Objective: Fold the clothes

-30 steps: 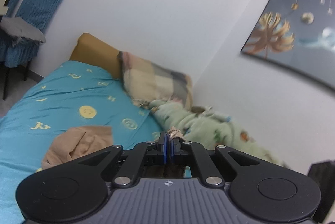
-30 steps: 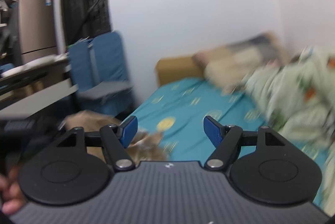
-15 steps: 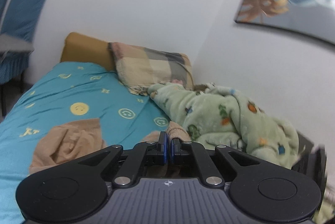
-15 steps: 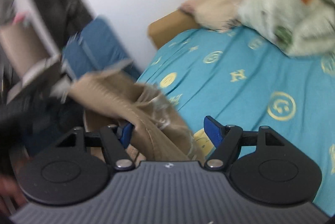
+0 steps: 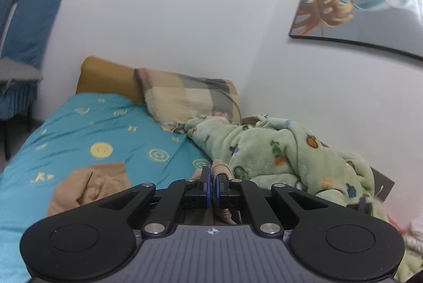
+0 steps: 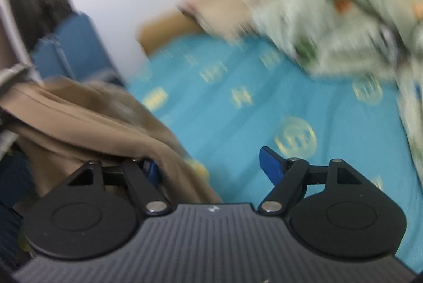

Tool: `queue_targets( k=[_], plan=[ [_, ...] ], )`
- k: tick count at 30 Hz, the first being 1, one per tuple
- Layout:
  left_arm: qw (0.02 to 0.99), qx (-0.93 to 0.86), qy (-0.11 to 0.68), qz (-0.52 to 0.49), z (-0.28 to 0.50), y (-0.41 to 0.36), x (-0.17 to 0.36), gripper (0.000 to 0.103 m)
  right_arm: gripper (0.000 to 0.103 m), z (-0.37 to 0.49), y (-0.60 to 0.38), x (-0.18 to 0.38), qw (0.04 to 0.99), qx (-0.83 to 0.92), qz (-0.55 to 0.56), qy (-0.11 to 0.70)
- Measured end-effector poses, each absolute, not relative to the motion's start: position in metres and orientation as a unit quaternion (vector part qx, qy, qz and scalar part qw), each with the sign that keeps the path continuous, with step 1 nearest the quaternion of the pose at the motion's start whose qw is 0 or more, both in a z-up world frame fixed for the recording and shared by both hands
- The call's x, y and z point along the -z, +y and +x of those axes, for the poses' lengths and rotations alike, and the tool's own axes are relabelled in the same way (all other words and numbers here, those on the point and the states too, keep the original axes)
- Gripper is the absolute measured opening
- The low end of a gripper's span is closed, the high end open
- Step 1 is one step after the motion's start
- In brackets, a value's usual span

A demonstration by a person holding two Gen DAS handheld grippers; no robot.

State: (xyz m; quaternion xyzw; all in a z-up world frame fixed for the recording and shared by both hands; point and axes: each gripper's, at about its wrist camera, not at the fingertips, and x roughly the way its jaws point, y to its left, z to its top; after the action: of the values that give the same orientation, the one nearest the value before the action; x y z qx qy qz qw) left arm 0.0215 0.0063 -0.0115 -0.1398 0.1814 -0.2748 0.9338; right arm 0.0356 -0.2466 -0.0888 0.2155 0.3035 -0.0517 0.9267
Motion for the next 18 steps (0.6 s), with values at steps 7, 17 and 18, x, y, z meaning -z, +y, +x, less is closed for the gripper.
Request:
queue_targets(
  k=[7,17,18],
  plan=[
    [0.919,0.279,0.219,-0.174,0.019,0.023,0.016,0.004,0.080,-0.005,-0.253,0.037,0.970,0.107,0.167,0.143],
    [0.893,0.290,0.305,-0.158,0.026,0.006,0.046,0.019,0.080,-0.036,-0.233,-0.009,0.997,0.054,0.051,0.022],
    [0.894,0.289,0.309,-0.149,0.026,0.001,0.048,0.022,0.080,-0.039,-0.231,-0.013,0.998,0.049,0.039,0.010]
  ],
)
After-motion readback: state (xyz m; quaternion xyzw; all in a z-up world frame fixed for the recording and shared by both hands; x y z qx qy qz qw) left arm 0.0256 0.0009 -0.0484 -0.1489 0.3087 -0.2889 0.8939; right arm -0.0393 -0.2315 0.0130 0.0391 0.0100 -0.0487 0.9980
